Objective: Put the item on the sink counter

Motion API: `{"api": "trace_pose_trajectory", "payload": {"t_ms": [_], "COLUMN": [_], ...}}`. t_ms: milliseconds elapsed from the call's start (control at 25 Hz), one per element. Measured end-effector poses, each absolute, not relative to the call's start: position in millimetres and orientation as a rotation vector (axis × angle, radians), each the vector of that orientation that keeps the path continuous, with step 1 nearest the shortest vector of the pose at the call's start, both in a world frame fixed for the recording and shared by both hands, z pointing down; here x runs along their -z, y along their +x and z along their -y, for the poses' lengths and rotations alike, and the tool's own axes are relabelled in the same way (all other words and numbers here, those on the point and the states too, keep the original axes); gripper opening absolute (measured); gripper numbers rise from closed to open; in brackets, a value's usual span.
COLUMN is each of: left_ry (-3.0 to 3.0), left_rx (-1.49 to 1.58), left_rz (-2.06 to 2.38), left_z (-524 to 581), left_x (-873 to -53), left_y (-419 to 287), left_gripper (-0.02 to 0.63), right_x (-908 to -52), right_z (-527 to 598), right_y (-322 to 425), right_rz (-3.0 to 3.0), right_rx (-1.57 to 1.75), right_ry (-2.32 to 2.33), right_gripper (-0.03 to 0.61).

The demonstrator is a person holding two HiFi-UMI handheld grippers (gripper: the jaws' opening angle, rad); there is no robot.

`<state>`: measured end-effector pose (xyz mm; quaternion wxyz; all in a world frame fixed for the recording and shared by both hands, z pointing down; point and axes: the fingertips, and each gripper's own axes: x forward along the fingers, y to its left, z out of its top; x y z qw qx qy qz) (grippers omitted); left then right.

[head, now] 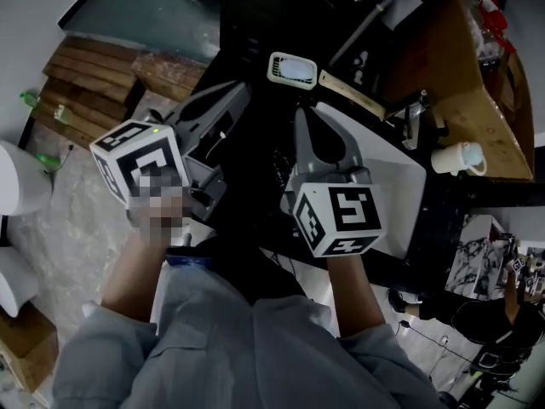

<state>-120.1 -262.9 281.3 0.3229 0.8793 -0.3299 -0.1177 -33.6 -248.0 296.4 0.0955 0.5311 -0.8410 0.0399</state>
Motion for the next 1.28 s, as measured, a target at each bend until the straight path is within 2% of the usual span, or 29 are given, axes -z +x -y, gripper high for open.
{"api": "trace_pose_trajectory", "payload": {"t_ms": [1280], "left_ry": [2.444], "left_rx": [0.264], "left_rz": [1.024], "left_z": [232], "left_x": [-255], "left_y": [-137], "left_gripper": [0.005], "right_x": [-267], "right_z": [219], "right_y": [-51], "right_rz": [2.627], "right_rx": [-0.216], "right_ry": [1.539], "right_gripper": [-0.003]}}
